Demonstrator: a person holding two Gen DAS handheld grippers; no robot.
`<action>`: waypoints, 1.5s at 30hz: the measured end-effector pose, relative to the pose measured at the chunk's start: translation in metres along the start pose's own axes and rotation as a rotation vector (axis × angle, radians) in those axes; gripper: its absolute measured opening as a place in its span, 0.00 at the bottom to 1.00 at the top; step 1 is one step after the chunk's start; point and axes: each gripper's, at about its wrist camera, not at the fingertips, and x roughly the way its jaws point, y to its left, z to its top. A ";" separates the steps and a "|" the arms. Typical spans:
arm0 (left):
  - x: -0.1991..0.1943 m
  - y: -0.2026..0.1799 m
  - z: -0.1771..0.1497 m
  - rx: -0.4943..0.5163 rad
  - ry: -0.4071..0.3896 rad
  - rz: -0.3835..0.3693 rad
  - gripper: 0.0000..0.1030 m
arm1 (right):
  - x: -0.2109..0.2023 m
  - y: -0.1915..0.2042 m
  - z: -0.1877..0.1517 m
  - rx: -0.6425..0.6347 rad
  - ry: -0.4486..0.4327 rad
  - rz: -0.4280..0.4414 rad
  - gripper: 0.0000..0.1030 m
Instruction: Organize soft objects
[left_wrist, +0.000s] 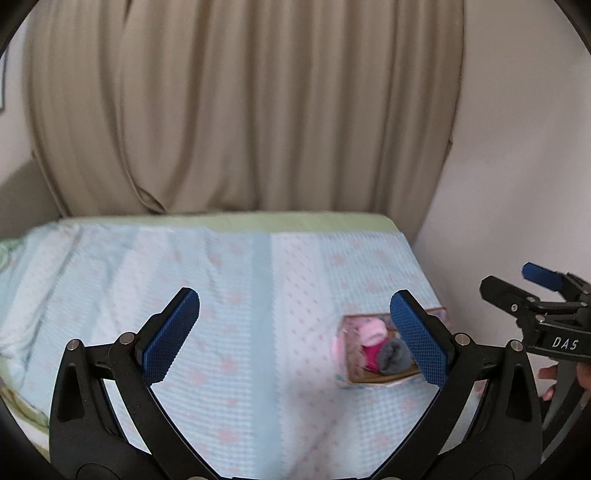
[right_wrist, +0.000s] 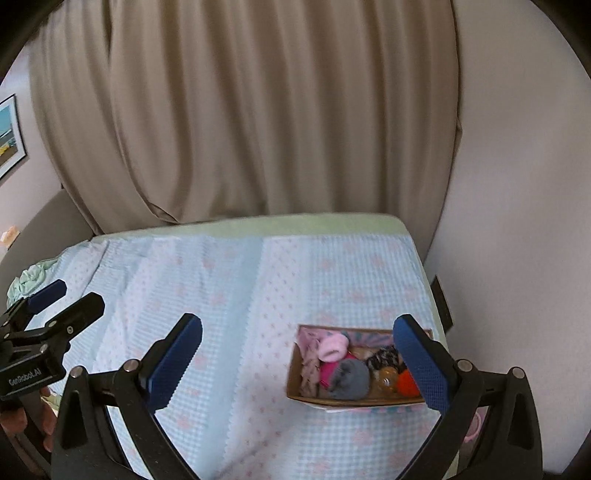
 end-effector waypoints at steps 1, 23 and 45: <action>-0.010 0.005 -0.001 0.012 -0.023 0.019 1.00 | -0.005 0.006 -0.001 -0.003 -0.015 -0.002 1.00; -0.063 0.049 -0.015 0.043 -0.142 0.033 1.00 | -0.044 0.055 -0.017 -0.005 -0.129 -0.092 1.00; -0.061 0.048 -0.012 0.038 -0.155 0.025 1.00 | -0.043 0.057 -0.013 -0.003 -0.138 -0.104 1.00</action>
